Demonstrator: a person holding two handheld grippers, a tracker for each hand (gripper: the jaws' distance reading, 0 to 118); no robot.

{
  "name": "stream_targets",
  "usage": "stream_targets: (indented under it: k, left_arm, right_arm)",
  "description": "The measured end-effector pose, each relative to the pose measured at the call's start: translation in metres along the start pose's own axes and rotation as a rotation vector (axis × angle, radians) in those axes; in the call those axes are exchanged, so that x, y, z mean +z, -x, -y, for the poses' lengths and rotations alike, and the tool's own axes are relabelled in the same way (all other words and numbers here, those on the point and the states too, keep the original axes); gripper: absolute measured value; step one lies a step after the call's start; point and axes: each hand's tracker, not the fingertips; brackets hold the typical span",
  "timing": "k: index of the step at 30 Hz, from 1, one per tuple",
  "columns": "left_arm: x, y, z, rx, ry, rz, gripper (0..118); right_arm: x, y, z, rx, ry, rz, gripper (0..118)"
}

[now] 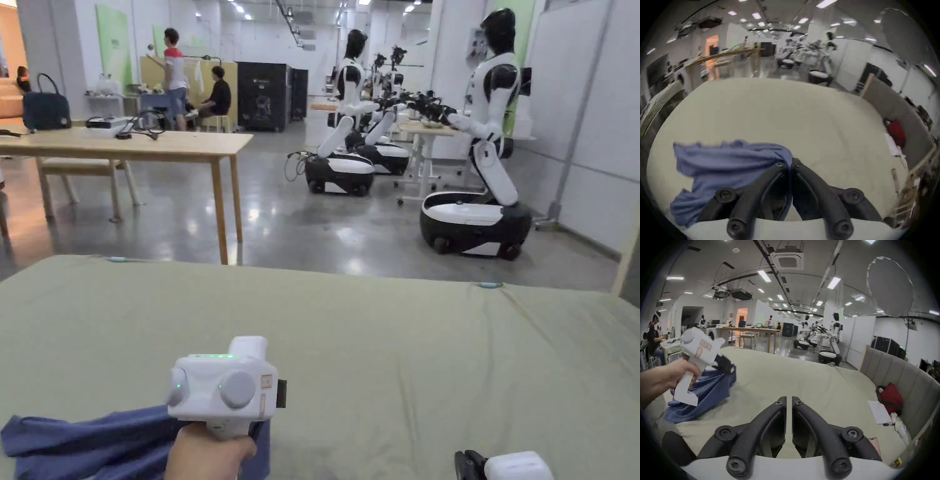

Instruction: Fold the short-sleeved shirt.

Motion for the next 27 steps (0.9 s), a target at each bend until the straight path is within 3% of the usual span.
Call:
stream_targets:
  k: [6, 9, 15, 16, 18, 20, 21, 22, 23, 25, 27]
  left_arm:
    - [-0.009, -0.179, -0.009, -0.202, -0.030, 0.228, 2]
    - [-0.031, -0.239, 0.010, -0.333, 0.012, 0.201, 2]
    - [-0.123, -0.259, 0.070, -0.375, 0.243, 0.039, 2]
    - [-0.131, -0.256, 0.073, -0.402, 0.160, 0.004, 2]
    - [-0.139, -0.250, 0.081, -0.379, 0.159, 0.028, 3]
    - [-0.127, -0.239, 0.087, -0.316, 0.130, 0.079, 21]
    - [-0.117, -0.230, 0.079, -0.296, 0.084, 0.097, 47]
    - [-0.099, -0.222, 0.077, -0.284, 0.017, 0.110, 92]
    - [-0.081, -0.213, 0.077, -0.278, -0.033, 0.128, 105]
    - [-0.037, -0.181, 0.073, -0.283, -0.152, 0.178, 108]
    - [0.013, -0.147, 0.079, -0.268, -0.245, 0.147, 108]
  right_arm:
    - [0.016, -0.059, 0.022, -0.035, 0.030, 0.115, 8]
    - [0.019, -0.083, 0.035, -0.056, 0.051, 0.157, 8]
    - [0.016, -0.116, 0.059, -0.089, 0.101, 0.196, 8]
    - [0.015, -0.119, 0.062, -0.093, 0.106, 0.198, 8]
    - [0.015, -0.122, 0.064, -0.100, 0.109, 0.202, 8]
    - [0.013, -0.123, 0.064, -0.108, 0.114, 0.190, 8]
    - [0.012, -0.122, 0.063, -0.106, 0.118, 0.182, 8]
    - [0.011, -0.119, 0.061, -0.100, 0.119, 0.174, 8]
    - [0.009, -0.117, 0.059, -0.091, 0.117, 0.167, 8]
    - [0.009, -0.109, 0.053, -0.079, 0.111, 0.147, 8]
    - [0.009, -0.104, 0.045, -0.141, 0.109, 0.070, 7]
